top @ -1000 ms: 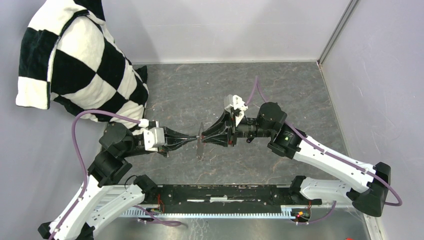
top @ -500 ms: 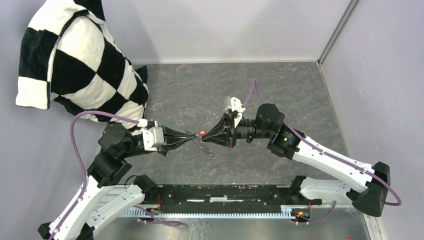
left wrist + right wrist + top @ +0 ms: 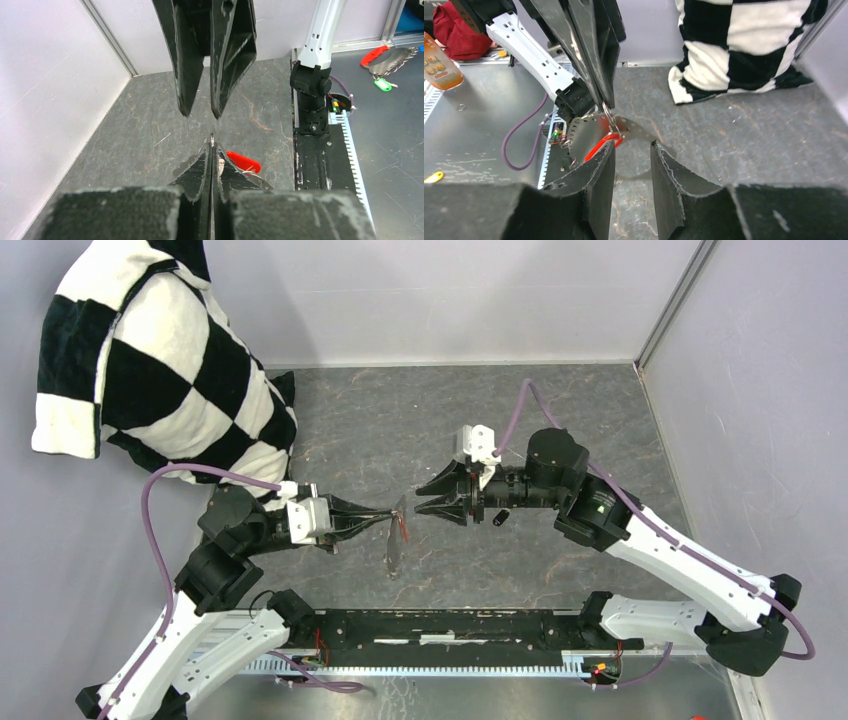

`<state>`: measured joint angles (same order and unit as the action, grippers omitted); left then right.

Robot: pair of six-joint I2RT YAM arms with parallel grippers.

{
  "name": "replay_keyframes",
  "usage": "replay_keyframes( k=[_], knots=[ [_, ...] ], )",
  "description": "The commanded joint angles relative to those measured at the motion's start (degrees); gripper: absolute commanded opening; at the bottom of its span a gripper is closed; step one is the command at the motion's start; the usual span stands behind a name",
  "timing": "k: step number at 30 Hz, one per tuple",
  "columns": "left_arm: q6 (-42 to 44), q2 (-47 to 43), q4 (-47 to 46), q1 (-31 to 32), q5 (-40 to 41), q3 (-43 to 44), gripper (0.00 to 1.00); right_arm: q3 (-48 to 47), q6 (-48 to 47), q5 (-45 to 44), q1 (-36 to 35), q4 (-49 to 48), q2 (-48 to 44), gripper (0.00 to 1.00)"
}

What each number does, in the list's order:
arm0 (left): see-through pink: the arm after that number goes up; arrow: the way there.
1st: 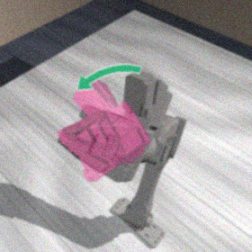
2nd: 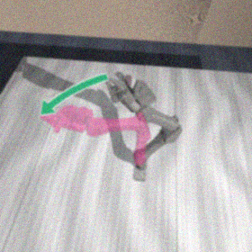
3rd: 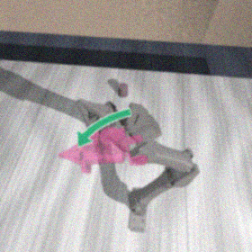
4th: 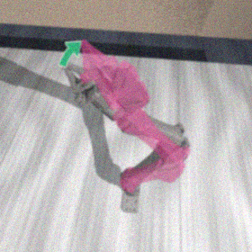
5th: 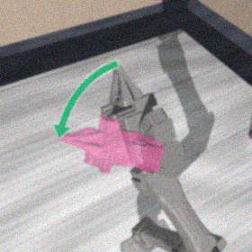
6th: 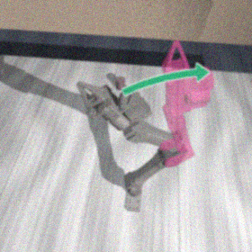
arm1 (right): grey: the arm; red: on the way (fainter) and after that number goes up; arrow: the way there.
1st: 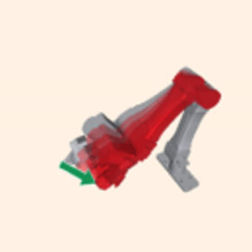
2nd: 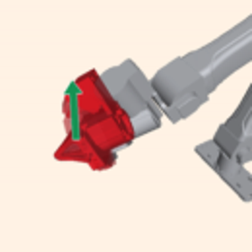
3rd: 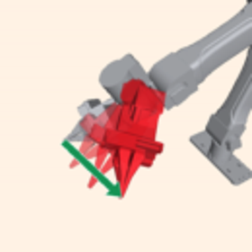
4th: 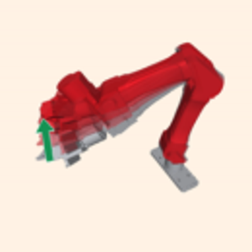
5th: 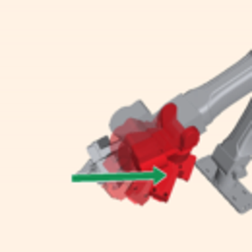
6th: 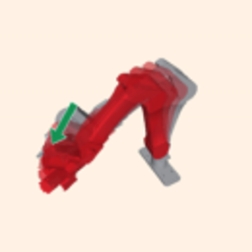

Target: Put the keys on the keyring

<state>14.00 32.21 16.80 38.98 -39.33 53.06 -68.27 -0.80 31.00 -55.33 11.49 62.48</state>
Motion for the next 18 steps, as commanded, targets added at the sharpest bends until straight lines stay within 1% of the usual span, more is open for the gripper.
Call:
replay_keyframes(
  k=[1, 8, 12, 14, 15, 18],
  knots=[
    [1.52, -0.20, -1.48, 0.04, -1.93, 0.62, 0.02, -1.87, -2.81, 2.95, 0.27, -3.26, -0.50, 0.37],
    [1.28, 0.05, -0.86, 0.04, -2.42, 1.32, 0.02, 0.25, 0.33, 9.59, 0.32, -12.51, 3.14, 0.35],
    [1.44, 0.05, -0.62, 0.04, -2.43, 1.48, 0.02, 1.51, 0.71, 11.71, 0.24, -15.55, 3.87, 0.34],
    [1.47, 0.05, -0.69, 0.04, -2.35, 1.43, 0.02, 2.10, 2.45, 12.55, 0.26, -16.64, 4.04, 0.33],
    [1.38, 0.05, -0.71, 0.04, -2.38, 1.43, 0.02, 2.32, 2.62, 12.67, 0.26, -16.75, 4.14, 0.31],
    [1.21, 0.05, -1.06, 0.04, -2.33, 1.39, 0.02, 2.49, 2.75, 13.28, 0.18, -16.67, 4.58, 0.23]
  ],
)
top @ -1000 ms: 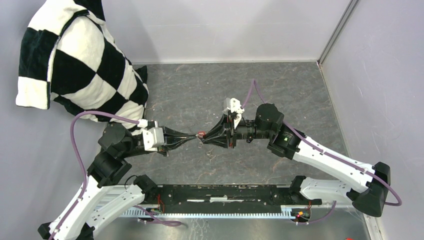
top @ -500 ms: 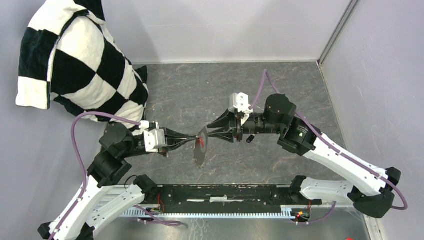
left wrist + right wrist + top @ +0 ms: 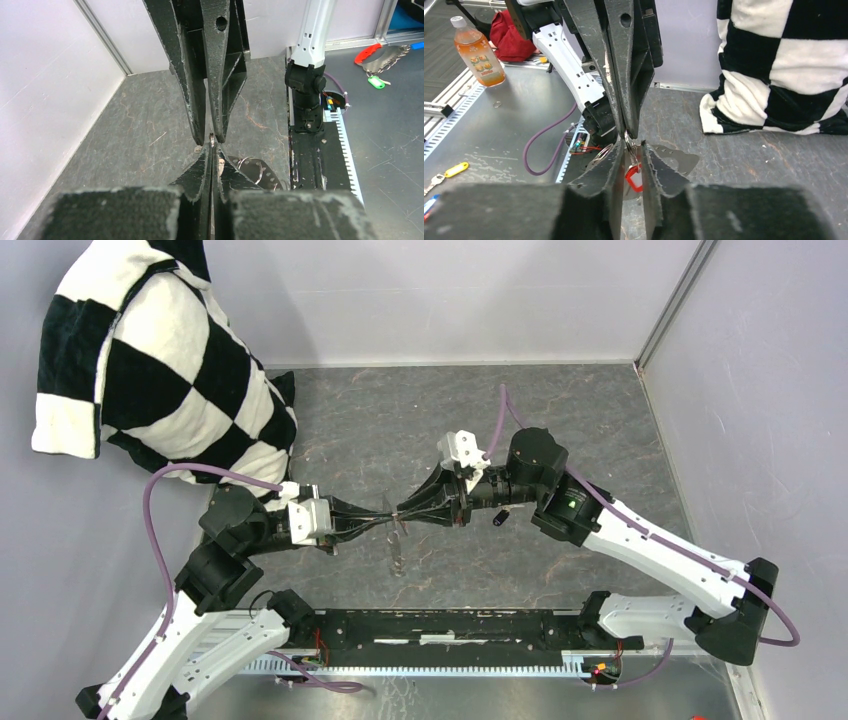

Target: Put the keys on the keyring

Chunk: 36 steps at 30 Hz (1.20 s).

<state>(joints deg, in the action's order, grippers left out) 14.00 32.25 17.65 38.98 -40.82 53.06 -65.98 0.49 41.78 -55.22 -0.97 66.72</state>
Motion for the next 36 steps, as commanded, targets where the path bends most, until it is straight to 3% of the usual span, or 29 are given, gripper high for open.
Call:
replay_keyframes(
  k=[1, 4, 6, 8, 11, 13, 15, 20, 23, 28, 36],
  knots=[
    [1.12, -0.04, -1.95, 0.04, -0.89, 1.31, 0.02, 0.30, 1.58, 2.69, 0.07, -4.21, 0.49, 0.18],
    [1.12, 0.00, -1.73, 0.04, -0.84, 1.13, 0.02, -0.16, 1.26, 2.25, 0.12, -3.30, 0.52, 0.02],
    [1.99, 0.28, -0.46, 0.04, -0.24, 1.13, 0.02, -2.00, 0.04, 0.65, 0.11, 0.49, 0.96, 0.01],
    [5.68, 1.21, 3.05, 0.04, 0.83, 1.72, 0.12, -5.39, -3.67, -1.95, 0.11, 8.80, 2.20, 0.01],
    [13.01, 3.59, 11.04, 0.04, 1.66, 3.83, 0.35, -10.39, -7.39, -5.83, -0.12, 18.77, 3.76, 0.01],
    [16.08, 5.27, 15.24, 0.04, 1.88, 5.18, 0.39, -12.73, -9.43, -8.54, -0.69, 23.98, 4.49, 0.01],
    [18.42, 6.61, 17.46, 0.04, 1.93, 6.12, 0.38, -15.47, -11.09, -10.69, -1.30, 28.75, 5.59, 0.01],
    [21.29, 9.33, 18.78, 0.04, 2.51, 7.93, 0.23, -23.95, -15.39, -17.37, -5.06, 40.25, 10.63, 0.01],
    [22.12, 10.55, 19.46, 0.04, 2.11, 8.73, 0.20, -27.76, -16.56, -19.73, -6.92, 44.44, 12.78, 0.01],
    [23.95, 11.29, 21.14, 0.04, 0.35, 9.32, 0.19, -29.64, -16.79, -22.92, -8.68, 46.19, 13.84, 0.01],
    [26.92, 13.63, 25.41, 0.04, -1.76, 11.08, 0.07, -32.96, -16.58, -24.98, -10.65, 47.58, 16.80, 0.01]
  ],
)
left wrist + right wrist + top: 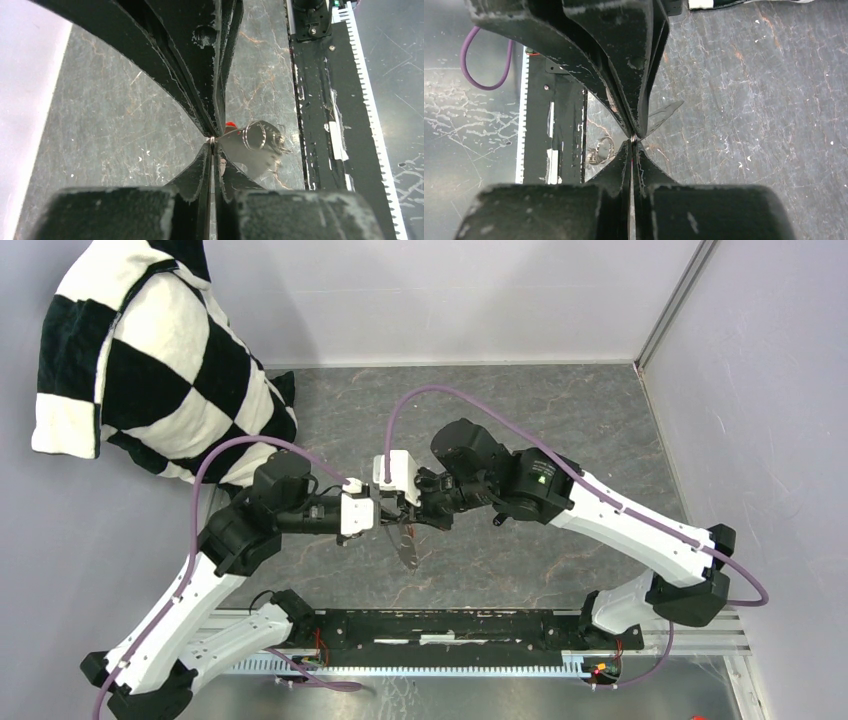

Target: Put the keys on the keyring

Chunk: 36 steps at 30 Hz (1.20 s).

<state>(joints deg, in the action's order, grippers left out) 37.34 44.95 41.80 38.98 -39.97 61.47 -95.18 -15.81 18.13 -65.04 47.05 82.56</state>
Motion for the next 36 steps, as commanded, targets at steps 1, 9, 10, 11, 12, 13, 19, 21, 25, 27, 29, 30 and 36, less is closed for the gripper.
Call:
replay_keyframes(
  k=[1, 9, 10, 11, 12, 13, 19, 21, 25, 27, 29, 30, 36],
  knots=[
    [3.53, 1.19, 1.26, 0.04, -2.81, 2.72, 0.06, -4.33, -0.06, -1.05, -0.92, -0.49, 1.41, 0.01],
    [0.10, 0.62, -2.26, 0.04, -2.44, 0.84, 0.02, -0.12, 4.58, 1.34, -1.12, -9.52, -1.24, 0.08],
    [-1.82, -0.39, -4.75, 0.04, -1.41, -0.29, 0.02, 1.90, 5.19, 0.93, -1.01, -11.99, -3.20, 0.12],
    [-3.49, -1.86, -7.50, 0.04, -0.34, -1.52, 0.02, 4.90, 6.12, 0.46, -0.78, -15.38, -5.26, 0.19],
    [-5.24, -3.40, -10.56, 0.04, 0.50, -2.80, 0.02, 7.58, 6.82, 0.42, -0.27, -18.27, -7.94, 0.24],
    [-6.90, -5.04, -13.32, 0.04, 0.93, -4.22, 0.02, 10.79, 7.66, 0.69, 0.43, -21.82, -10.52, 0.28],
    [-18.46, -9.14, -23.59, 0.04, -2.09, -6.45, 0.02, 24.79, 13.04, 4.91, 6.87, -36.69, -22.44, 0.39],
    [-21.82, -9.05, -25.26, 0.04, -3.98, -6.05, 0.02, 28.28, 14.48, 7.17, 7.93, -40.87, -24.93, 0.41],
    [-26.12, -8.51, -28.40, 0.04, -7.16, -5.33, 0.02, 32.51, 18.73, 13.81, 8.49, -49.60, -25.91, 0.44],
    [-27.00, -7.95, -28.74, 0.06, -7.74, -4.80, 0.02, 33.34, 20.42, 16.69, 8.56, -52.62, -25.11, 0.45],
    [-27.86, -7.85, -29.28, 0.04, -7.93, -4.50, 0.02, 33.55, 21.71, 19.07, 8.55, -54.81, -24.20, 0.45],
    [-28.18, -7.82, -29.65, 0.04, -7.91, -4.52, 0.02, 33.55, 22.17, 19.91, 8.55, -55.69, -23.79, 0.44],
    [-28.56, -8.19, -30.04, 0.04, -8.11, -4.43, 0.02, 33.93, 22.81, 20.39, 8.50, -56.73, -22.23, 0.40]
  ],
)
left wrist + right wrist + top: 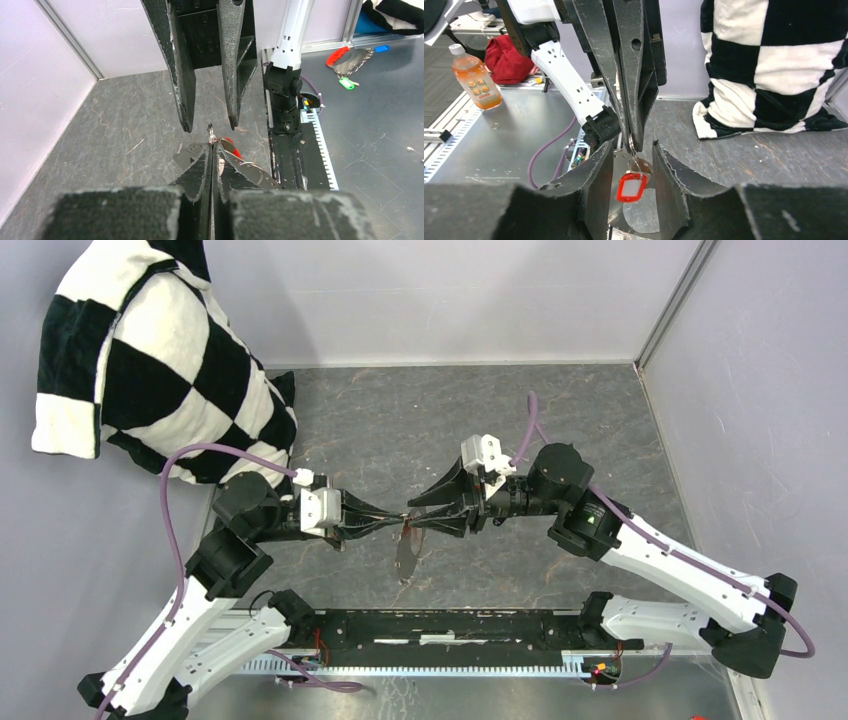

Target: Put the keys on the keyring

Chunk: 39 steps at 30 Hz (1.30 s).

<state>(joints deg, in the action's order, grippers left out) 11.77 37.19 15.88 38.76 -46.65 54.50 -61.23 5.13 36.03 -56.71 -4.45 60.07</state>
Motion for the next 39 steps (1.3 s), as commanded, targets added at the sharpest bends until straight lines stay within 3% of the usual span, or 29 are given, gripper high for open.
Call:
replay_keyframes(
  k=[1, 7, 10, 12, 15, 16, 18, 20, 22, 26, 31, 39],
  knots=[
    [-2.98, -0.51, -4.10, 0.26, -1.34, 2.54, 0.02, -0.02, 1.77, 2.39, 0.19, -5.07, 0.47, 0.38],
    [-2.89, -0.71, -4.13, 0.26, -1.77, 2.45, 0.02, -1.56, 0.24, 1.72, 0.23, -1.17, 2.57, 0.17],
    [-3.18, -0.82, -4.42, 0.26, -1.77, 2.54, 0.02, -2.68, -1.23, 2.11, 0.23, 1.99, 3.62, 0.14],
    [-3.05, -0.83, -4.21, 0.26, -1.86, 2.62, 0.02, -2.69, -1.83, 1.98, 0.25, 2.54, 3.35, 0.01],
    [0.05, -0.68, -1.04, 0.26, -2.07, 2.82, 0.02, -4.18, -3.89, -0.58, 0.17, 6.21, 2.75, 0.01],
    [2.25, -0.45, 1.08, 0.26, -1.89, 3.05, 0.05, -5.15, -4.59, -1.48, 0.19, 7.75, 2.68, 0.01],
    [9.90, 0.45, 7.97, 0.28, -1.03, 3.99, 0.25, -7.42, -7.36, -3.40, 0.20, 12.48, 2.98, 0.01],
    [18.10, 1.76, 14.88, 0.26, 0.07, 5.37, 0.36, -9.80, -9.07, -4.69, 0.17, 17.48, 4.16, 0.01],
    [23.28, 3.93, 19.86, 0.26, 0.88, 7.13, 0.39, -12.23, -10.60, -5.00, 0.13, 21.60, 5.97, 0.01],
    [28.77, 7.63, 25.80, 0.26, 0.82, 10.90, 0.39, -16.17, -13.27, -7.18, -1.34, 28.39, 9.23, 0.01],
    [29.97, 10.34, 26.47, 0.26, 2.33, 12.48, 0.36, -19.38, -15.27, -10.00, -3.76, 32.86, 12.03, 0.01],
    [32.39, 11.70, 29.71, 0.26, 1.34, 12.47, 0.20, -21.17, -15.91, -11.34, -4.91, 34.17, 13.12, 0.01]
  ],
)
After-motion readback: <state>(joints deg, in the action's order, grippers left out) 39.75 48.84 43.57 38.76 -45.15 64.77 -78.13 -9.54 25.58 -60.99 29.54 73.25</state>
